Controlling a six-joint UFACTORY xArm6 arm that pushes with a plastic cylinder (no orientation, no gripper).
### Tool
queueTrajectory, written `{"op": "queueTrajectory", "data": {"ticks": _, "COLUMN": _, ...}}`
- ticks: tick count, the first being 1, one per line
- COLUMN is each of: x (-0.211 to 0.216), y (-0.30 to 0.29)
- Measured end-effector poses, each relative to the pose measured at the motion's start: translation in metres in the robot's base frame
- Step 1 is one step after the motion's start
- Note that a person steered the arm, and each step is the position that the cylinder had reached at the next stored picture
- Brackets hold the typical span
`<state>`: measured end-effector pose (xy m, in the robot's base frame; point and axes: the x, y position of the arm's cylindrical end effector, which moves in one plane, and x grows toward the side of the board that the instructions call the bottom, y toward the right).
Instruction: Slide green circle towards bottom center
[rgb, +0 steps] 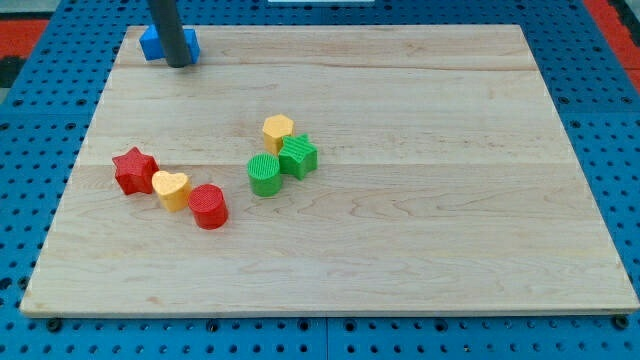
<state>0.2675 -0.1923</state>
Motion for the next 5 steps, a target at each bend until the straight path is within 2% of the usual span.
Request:
{"op": "queueTrajectory", "data": {"ticks": 2, "x": 0.011, "y": 0.016}}
{"op": "queueTrajectory", "data": {"ticks": 4, "x": 0.086, "y": 0.070}}
{"op": "queueTrajectory", "data": {"ticks": 5, "x": 0.120, "y": 0.074}}
